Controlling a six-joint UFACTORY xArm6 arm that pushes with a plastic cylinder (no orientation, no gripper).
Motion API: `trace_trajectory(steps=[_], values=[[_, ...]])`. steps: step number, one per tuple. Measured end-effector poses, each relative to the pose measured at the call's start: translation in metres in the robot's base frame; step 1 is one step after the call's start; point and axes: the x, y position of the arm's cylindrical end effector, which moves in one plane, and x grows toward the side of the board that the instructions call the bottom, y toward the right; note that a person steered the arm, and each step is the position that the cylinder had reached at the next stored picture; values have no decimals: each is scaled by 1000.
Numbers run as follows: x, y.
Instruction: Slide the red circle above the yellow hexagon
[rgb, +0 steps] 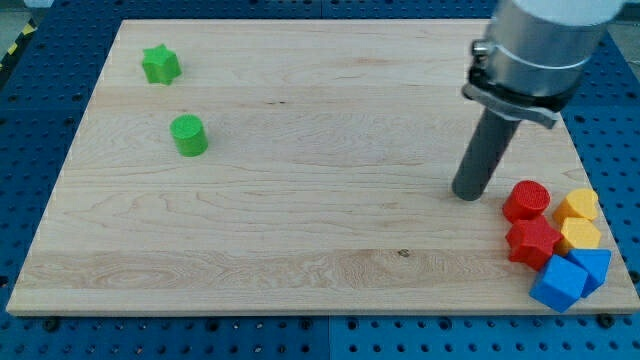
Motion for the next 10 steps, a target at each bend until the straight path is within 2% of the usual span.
trace_trajectory(steps=[8, 9, 10], values=[[0, 0], [18, 45], [18, 45]])
